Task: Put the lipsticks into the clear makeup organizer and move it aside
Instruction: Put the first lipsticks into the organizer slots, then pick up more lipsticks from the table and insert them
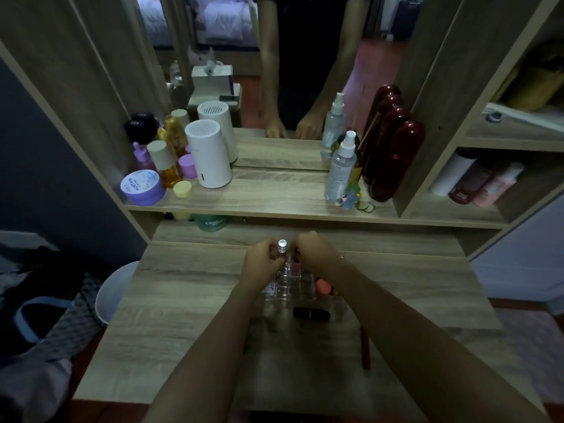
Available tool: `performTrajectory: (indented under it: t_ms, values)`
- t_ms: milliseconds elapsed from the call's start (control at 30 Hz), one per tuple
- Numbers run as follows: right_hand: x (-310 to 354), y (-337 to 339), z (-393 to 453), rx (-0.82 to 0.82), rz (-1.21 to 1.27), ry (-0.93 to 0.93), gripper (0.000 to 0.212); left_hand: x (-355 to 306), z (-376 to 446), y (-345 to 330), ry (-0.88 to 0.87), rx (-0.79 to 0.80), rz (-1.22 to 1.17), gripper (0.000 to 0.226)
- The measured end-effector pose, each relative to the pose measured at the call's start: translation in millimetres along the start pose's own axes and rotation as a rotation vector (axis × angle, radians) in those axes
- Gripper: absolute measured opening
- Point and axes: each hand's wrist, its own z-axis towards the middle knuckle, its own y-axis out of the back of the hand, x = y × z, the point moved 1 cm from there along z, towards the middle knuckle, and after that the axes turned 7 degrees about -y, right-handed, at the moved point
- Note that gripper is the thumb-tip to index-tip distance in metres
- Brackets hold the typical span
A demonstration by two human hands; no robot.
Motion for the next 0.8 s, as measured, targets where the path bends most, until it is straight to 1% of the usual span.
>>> performTrajectory:
  t_ms: [233,300,367,400,467,567,667,733,800]
  values:
    - [-0.5,3.9,-3.2,0.023,0.027,-0.019,0.024,3.7,0.6,-1.4,0.005,-0.024,-0.009,0.015]
    - [-1.1,6.9,-5.9,0.012,0.033,-0.012,0.031,3.4,0.3,-1.9,-0.009,-0.033,-0.018,0.015]
    - [-3.9,12.2,-8.5,-0.026,0.067,-0.008,0.045,2.8,-0.2,-1.8,-0.03,-0.052,-0.026,0.015]
    - [-7.0,16.4,-10.2,-0.062,0.079,-0.01,0.047,2.5,-0.4,-0.9,-0.045,-0.063,-0.029,0.016]
    - [-17.4,26.7,-14.5,-0.132,0.094,-0.032,0.04,3.5,-0.8,3.4,-0.076,-0.088,-0.034,0.02]
    - [-44.6,42.8,-28.7,-0.195,0.071,-0.147,0.023,10.1,-5.1,14.3,-0.1,-0.11,-0.028,0.02]
    - [-83.3,45.4,-45.3,-0.201,0.065,-0.347,0.021,24.1,-18.0,27.6,-0.083,-0.143,0.007,0.013]
    - [-104.3,35.3,-59.2,-0.13,0.067,-0.441,0.022,35.6,-30.3,34.2,-0.071,-0.149,0.033,0.015]
    - [-117.5,15.5,-75.3,-0.01,0.09,-0.498,0.015,46.8,-44.1,37.1,-0.056,-0.137,0.079,0.025]
